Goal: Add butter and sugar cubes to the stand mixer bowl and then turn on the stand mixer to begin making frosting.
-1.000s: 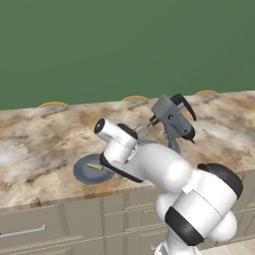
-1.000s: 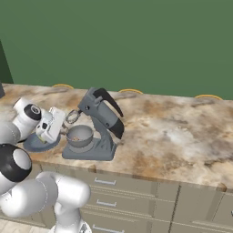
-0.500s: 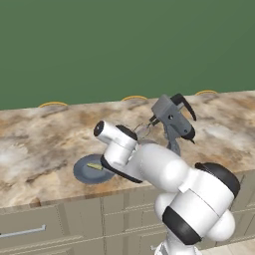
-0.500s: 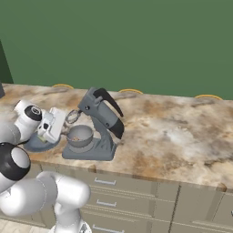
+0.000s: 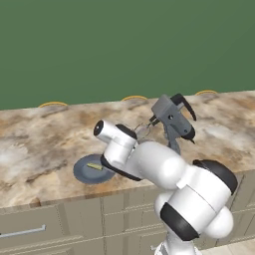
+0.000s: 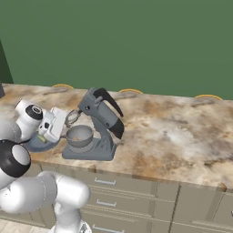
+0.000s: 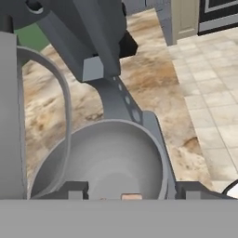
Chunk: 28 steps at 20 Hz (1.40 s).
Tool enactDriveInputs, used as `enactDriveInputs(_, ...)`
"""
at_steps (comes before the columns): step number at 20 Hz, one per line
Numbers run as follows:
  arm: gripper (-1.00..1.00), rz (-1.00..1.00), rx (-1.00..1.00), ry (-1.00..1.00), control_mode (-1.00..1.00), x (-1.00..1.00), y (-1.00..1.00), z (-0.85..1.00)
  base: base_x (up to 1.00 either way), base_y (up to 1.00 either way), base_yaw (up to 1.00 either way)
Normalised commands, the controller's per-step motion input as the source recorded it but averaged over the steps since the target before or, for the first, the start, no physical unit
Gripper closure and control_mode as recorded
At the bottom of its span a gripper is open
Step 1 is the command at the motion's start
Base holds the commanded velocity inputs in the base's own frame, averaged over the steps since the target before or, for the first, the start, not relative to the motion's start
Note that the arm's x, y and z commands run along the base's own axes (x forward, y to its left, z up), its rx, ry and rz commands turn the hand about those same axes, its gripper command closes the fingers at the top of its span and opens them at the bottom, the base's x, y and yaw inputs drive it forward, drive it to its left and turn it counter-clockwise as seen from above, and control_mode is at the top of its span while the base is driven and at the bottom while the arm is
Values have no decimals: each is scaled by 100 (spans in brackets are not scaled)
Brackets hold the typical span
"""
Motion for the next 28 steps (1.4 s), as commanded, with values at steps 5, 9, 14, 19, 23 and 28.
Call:
enactDriveInputs(5, -100, 1, 0, 0, -100, -19, 33, 25, 0, 0, 0)
enactDriveInputs(9, -100, 2, 0, 0, -100, -33, 66, 67, 0, 0, 0)
enactDriveInputs(14, -100, 1, 0, 4, -100, -20, 68, 52, 0, 0, 0)
enactDriveInputs(19, -100, 3, 4, 18, -100, -9, 70, 18, 0, 0, 0)
enactDriveInputs(23, -100, 0, 9, 14, -100, 0, 49, -1, 0, 0, 0)
enactDriveInputs(28, -100, -5, 20, 7, -100, -1, 12, -2, 0, 0, 0)
